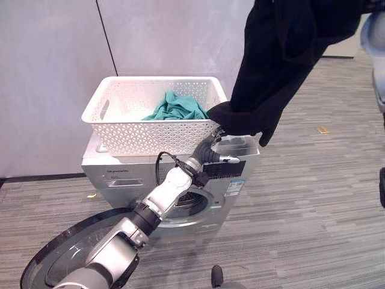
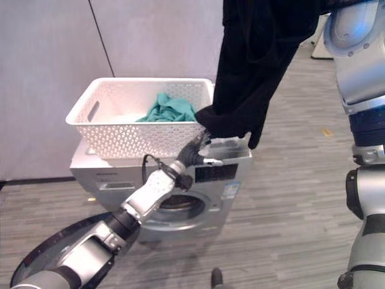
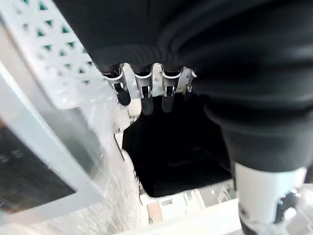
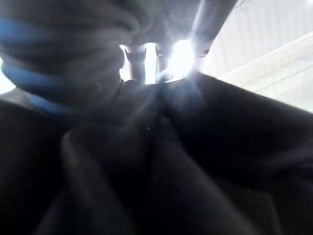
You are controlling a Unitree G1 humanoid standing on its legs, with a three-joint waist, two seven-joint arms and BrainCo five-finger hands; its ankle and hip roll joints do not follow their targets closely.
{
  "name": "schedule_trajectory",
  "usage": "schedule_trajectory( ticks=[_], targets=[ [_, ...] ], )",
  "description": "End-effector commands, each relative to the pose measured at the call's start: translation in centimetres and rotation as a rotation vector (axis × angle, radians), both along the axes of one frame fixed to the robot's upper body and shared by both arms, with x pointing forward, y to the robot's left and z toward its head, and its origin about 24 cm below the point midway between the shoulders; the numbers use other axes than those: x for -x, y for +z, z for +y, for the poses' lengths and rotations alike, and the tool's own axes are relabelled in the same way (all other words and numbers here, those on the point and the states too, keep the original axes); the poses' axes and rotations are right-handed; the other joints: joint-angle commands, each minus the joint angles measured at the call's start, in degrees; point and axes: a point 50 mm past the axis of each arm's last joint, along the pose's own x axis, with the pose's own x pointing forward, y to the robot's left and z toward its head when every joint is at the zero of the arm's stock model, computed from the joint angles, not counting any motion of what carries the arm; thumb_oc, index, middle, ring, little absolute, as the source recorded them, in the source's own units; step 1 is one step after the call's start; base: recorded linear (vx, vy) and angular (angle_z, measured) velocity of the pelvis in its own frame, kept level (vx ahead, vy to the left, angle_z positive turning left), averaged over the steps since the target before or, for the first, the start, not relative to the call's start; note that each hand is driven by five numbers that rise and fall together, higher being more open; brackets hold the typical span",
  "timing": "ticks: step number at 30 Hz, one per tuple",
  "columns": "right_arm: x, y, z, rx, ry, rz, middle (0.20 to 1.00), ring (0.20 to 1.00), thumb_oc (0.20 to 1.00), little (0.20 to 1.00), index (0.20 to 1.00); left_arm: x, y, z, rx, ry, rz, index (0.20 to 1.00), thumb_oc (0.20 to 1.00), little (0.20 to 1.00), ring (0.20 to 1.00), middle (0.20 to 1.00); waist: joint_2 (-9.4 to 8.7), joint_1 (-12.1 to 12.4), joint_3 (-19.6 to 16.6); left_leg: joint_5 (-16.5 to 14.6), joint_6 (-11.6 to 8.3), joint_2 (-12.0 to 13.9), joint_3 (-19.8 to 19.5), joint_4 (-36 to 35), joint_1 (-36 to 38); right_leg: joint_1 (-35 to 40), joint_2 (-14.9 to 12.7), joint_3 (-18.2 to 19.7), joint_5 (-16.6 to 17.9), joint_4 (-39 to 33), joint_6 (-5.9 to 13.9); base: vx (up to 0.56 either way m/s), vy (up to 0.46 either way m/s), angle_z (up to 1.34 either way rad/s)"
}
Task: Grab the laundry basket,head to the washer,open it,put in the laundry and shut it.
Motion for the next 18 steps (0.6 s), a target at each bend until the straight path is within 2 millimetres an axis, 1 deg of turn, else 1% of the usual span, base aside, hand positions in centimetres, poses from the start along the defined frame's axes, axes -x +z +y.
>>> schedule_trajectory(
  ticks=[1, 3, 4, 5, 6, 7, 9, 10, 11, 12, 13, 15, 18],
  targets=[
    [1.7, 1.7, -0.8, 0.001, 0.003, -0.088, 0.2, 0.2, 0.2, 0.2, 0.2, -1.5, 6.1, -1.1, -0.078, 0.096, -0.354, 1.0, 1.0, 1.0, 1.0, 1.0, -1.59, 0.83, -3.55, 0.72, 2.18, -0.87, -2.91, -0.7, -7.04, 8.33, -3.06, -3.51, -11.77, 1.44, 3.69, -0.01, -0.115, 0.02],
    [2.1, 1.3, -0.7, 0.026, 0.026, -0.094, 0.2, 0.2, 0.2, 0.2, 0.2, -2.5, 7.4, 0.0, -0.162, 0.224, -0.473, 1.0, 1.0, 1.0, 1.0, 1.0, -1.63, 0.5, -3.71, 0.99, 1.84, -0.52, -2.98, -0.7, -7.33, 8.16, -2.73, -3.68, -11.75, 1.15, 3.54, -0.02, -0.069, 0.05],
    [2.0, 0.9, -0.5, 0.04, 0.039, -0.084, 0.2, 0.2, 0.2, 0.2, 0.2, -3.1, 8.6, 1.0, -0.173, 0.299, -0.521, 1.0, 1.0, 1.0, 1.0, 1.0, -1.58, 0.43, -3.82, 1.13, 1.65, -0.31, -2.92, -0.7, -7.41, 8.11, -2.64, -3.67, -11.72, 0.88, 3.61, -0.01, -0.074, 0.03],
    [2.2, 0.9, -0.4, 0.048, 0.053, -0.082, 0.2, 0.2, 0.2, 0.2, 0.2, -3.3, 9.1, 1.3, -0.188, 0.327, -0.546, 1.0, 1.0, 1.0, 1.0, 1.0, -1.51, 0.2, -3.78, 1.2, 1.52, -0.15, -2.82, -0.7, -7.55, 8.01, -2.52, -3.57, -11.59, 0.64, 3.6, -0.01, -0.07, 0.0],
    [2.3, 0.8, -0.4, 0.057, 0.061, -0.077, 0.2, 0.2, 0.2, 0.2, 0.2, -3.6, 10.2, 2.3, -0.194, 0.377, -0.592, 1.0, 1.0, 1.0, 1.0, 1.0, -1.41, 0.26, -3.89, 1.24, 1.43, -0.06, -2.76, -0.7, -7.62, 7.94, -2.44, -3.56, -11.49, 0.41, 3.64, -0.01, -0.053, 0.01],
    [2.4, 0.7, -0.4, 0.063, 0.067, -0.073, 0.2, 0.2, 0.2, 0.2, 0.2, -3.6, 10.9, 3.0, -0.193, 0.401, -0.626, 1.0, 1.0, 1.0, 1.0, 1.0, -1.22, 0.19, -3.8, 1.27, 1.36, 0.06, -2.53, -0.7, -7.66, 7.84, -2.37, -3.54, -11.32, 0.13, 3.69, 0.0, -0.052, -0.02],
    [2.5, 0.2, -0.7, 0.067, 0.066, -0.054, 0.2, 0.2, 0.2, 0.2, 0.2, -3.4, 12.7, 5.3, -0.196, 0.475, -0.699, 1.0, 1.0, 1.0, 1.0, 1.0, -0.76, 0.46, -3.78, 1.38, 1.26, 0.32, -2.33, -0.7, -7.67, 7.62, -2.29, -3.4, -11.19, 0.02, 3.73, 0.01, -0.043, -0.02],
    [2.6, 0.0, -1.1, 0.067, 0.061, -0.043, 0.2, 0.2, 0.2, 0.2, 0.2, -3.1, 13.2, 6.3, -0.186, 0.496, -0.721, 1.0, 1.0, 1.0, 1.0, 1.0, -0.63, 0.7, -3.82, 1.38, 1.22, 0.41, -2.29, -0.7, -7.64, 7.61, -2.25, -3.39, -11.22, 0.0, 3.69, 0.03, -0.055, -0.04],
    [2.8, -0.3, -2.0, 0.072, 0.028, -0.025, 0.2, 0.2, 0.2, 0.2, 0.2, -2.1, 14.0, 8.6, -0.184, 0.543, -0.785, 1.0, 1.0, 1.0, 1.0, 1.0, -0.49, 1.62, -3.74, 1.42, 1.1, 0.49, -2.45, -0.7, -7.72, 7.7, -2.12, -3.65, -11.33, 0.0, 3.59, 0.04, -0.06, -0.04],
    [2.8, -0.4, -2.4, 0.068, 0.016, -0.016, 0.2, 0.2, 0.2, 0.2, 0.2, -1.6, 14.1, 9.4, -0.185, 0.558, -0.801, 1.0, 1.0, 1.0, 1.0, 1.0, -0.56, 1.91, -3.77, 1.46, 1.04, 0.51, -2.64, -0.7, -7.75, 7.75, -2.04, -3.7, -11.39, 0.0, 3.51, 0.03, -0.046, -0.03],
    [2.8, -0.4, -2.4, 0.068, 0.017, -0.014, 0.2, 0.2, 0.2, 0.2, 0.2, -1.5, 14.0, 9.4, -0.187, 0.558, -0.801, 1.0, 1.0, 1.0, 1.0, 1.0, -0.57, 1.87, -3.85, 1.47, 1.03, 0.53, -2.65, -0.7, -7.74, 7.78, -2.02, -3.72, -11.4, 0.0, 3.49, 0.02, -0.035, 0.03],
    [3.0, -0.5, -3.1, 0.063, -0.001, -0.004, 0.2, 0.2, 0.2, 0.2, 0.2, -0.6, 13.4, 10.1, -0.162, 0.554, -0.794, 1.0, 1.0, 1.0, 1.0, 1.0, -0.73, 2.3, -3.8, 1.56, 0.92, 0.56, -3.01, -0.7, -7.84, 7.92, -1.88, -4.03, -11.5, 0.0, 3.29, 0.01, -0.038, 0.15],
    [3.0, -0.3, -3.8, 0.046, -0.012, 0.007, 0.2, 0.2, 0.2, 0.2, 0.2, 0.3, 11.7, 9.6, -0.107, 0.458, -0.711, 1.0, 1.0, 1.0, 1.0, 1.0, -0.69, 2.82, -3.73, 1.72, 0.73, 0.53, -3.65, -0.7, -8.01, 8.1, -1.6, -4.57, -11.77, 0.0, 3.04, 0.03, -0.034, 0.19]
  ],
)
